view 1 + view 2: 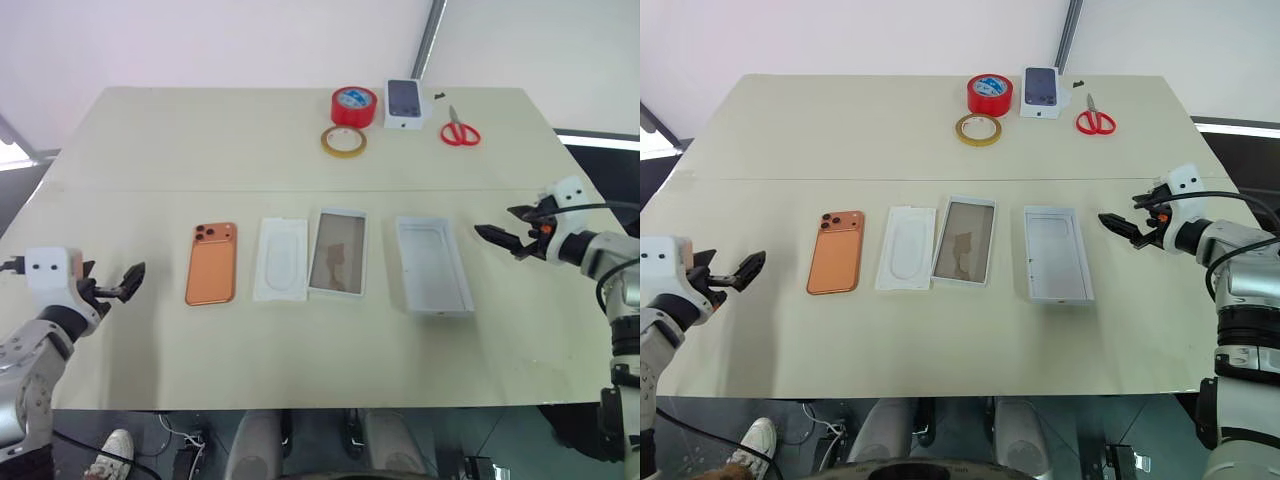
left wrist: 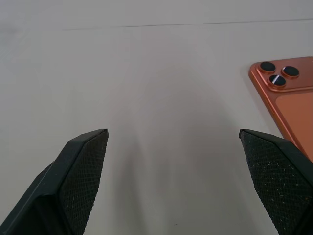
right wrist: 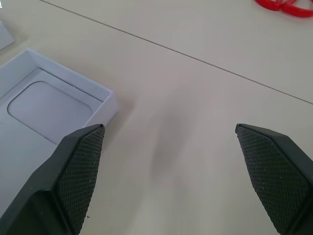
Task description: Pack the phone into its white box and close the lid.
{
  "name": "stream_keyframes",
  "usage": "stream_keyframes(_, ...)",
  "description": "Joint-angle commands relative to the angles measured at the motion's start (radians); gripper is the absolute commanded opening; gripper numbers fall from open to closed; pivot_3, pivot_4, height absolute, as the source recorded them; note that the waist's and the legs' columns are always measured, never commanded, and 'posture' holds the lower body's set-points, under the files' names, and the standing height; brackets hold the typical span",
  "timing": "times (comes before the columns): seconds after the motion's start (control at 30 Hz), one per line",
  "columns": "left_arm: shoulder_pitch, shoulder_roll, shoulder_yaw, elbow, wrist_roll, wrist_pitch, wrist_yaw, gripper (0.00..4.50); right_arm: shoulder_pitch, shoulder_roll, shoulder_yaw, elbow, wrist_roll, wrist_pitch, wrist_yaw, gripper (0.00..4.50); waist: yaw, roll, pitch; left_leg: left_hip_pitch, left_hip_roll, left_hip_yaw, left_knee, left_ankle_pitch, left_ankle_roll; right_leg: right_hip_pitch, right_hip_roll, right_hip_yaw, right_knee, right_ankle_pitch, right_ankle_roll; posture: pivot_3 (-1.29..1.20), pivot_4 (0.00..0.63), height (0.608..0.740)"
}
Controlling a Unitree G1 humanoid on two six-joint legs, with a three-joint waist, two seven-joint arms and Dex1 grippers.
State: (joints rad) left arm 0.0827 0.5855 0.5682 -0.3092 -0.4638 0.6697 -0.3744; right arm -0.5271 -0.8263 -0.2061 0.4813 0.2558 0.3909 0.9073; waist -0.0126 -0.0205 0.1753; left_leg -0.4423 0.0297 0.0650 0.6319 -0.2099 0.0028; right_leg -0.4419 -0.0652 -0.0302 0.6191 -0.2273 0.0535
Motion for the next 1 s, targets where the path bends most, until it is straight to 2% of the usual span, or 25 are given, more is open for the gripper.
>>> stream_keyframes(0.03,-0.011,0.015,0.008,-0.039,-0.008,-0.001,0.000,4.50,-0.034,0.000,-0.006,-0.016,0.005,-0.016,-0.005,4.48,0.000,0.000,0.000,0.000,0.000,0.000,0.000,0.000,0.000,0.000,0.000,0.000,0.000,0.000,0.000,0.00,0.150,0.740)
stream_keyframes(0.33,-0.067,0.040,0.004,-0.072,-0.026,0.053,0.011,4.50,-0.040,0.038,0.013,-0.126,0.030,0.012,-0.001,4.48,0.001,0.000,0.000,0.000,0.000,0.001,0.001,0.001,0.001,0.000,0.001,0.000,0.001,0.000,0.000,0.00,0.150,0.740)
stream_keyframes(0.47,-0.171,0.045,-0.008,-0.105,-0.086,0.130,0.025,4.50,-0.023,0.051,0.047,-0.236,0.048,0.052,0.030,4.48,0.005,-0.001,0.000,0.000,0.000,0.001,0.004,0.001,0.001,0.001,0.002,0.000,0.003,0.000,0.001,0.00,0.150,0.740)
stream_keyframes(0.6,-0.283,0.056,-0.080,-0.134,-0.171,0.247,0.003,4.50,0.015,0.061,0.092,-0.410,0.085,0.120,0.060,4.48,0.005,-0.001,0.000,0.000,0.001,0.001,0.011,0.001,0.001,0.002,0.003,-0.001,0.010,0.000,0.002,0.00,0.150,0.740)
stream_keyframes(0.73,-0.420,0.020,-0.206,-0.178,-0.334,0.460,0.005,4.50,0.060,0.070,0.158,-0.574,0.097,0.157,0.074,4.48,0.005,-0.001,0.000,0.000,0.001,0.000,0.014,0.001,0.001,0.003,0.004,-0.001,0.012,0.000,0.002,0.00,0.150,0.740)
stream_keyframes(0.87,-0.493,-0.007,-0.268,-0.169,-0.380,0.625,0.068,4.50,0.081,0.074,0.188,-0.673,0.114,0.183,0.069,4.48,0.002,-0.001,0.000,0.000,0.001,0.000,0.014,0.001,0.001,0.003,0.006,-0.001,0.012,0.001,0.006,0.00,0.150,0.740)
stream_keyframes(1.0,-0.543,-0.075,-0.274,-0.109,-0.388,0.800,0.145,4.50,0.111,0.075,0.187,-0.715,0.125,0.194,0.055,4.48,0.002,-0.001,0.000,0.001,0.002,0.000,0.015,0.001,0.001,0.003,0.009,-0.001,0.013,0.001,0.006,0.00,0.150,0.740)
